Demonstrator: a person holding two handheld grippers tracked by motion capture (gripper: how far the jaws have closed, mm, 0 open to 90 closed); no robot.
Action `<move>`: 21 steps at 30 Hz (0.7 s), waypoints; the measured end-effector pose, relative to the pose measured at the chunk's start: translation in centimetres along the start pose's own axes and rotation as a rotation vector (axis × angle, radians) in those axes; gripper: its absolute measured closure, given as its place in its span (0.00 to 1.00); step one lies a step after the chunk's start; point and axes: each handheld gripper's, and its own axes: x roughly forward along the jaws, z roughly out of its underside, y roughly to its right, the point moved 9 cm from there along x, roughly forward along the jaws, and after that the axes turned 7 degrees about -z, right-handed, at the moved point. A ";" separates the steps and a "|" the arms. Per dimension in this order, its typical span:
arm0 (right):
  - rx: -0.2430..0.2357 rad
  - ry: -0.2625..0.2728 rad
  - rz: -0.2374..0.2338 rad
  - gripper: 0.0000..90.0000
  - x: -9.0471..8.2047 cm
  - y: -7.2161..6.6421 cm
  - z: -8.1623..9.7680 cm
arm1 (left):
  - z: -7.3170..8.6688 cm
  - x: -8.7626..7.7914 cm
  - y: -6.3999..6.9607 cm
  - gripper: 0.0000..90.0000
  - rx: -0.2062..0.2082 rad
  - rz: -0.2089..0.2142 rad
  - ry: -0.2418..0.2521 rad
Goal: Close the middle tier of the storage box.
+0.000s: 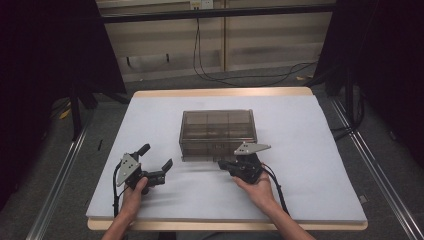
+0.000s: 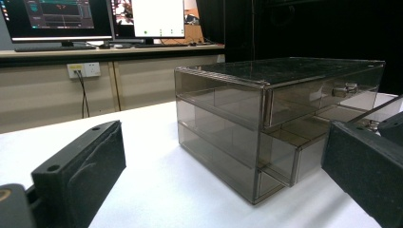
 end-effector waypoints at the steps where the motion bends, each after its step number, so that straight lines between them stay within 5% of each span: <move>1: -0.002 0.000 0.002 1.00 0.0 0.0 0.0 | 0.0 0.0 0.0 0.01 0.000 0.000 0.000; 21: -0.005 0.000 0.006 1.00 0.5 0.6 -0.3 | 0.0 0.0 0.0 0.01 -0.001 0.000 0.000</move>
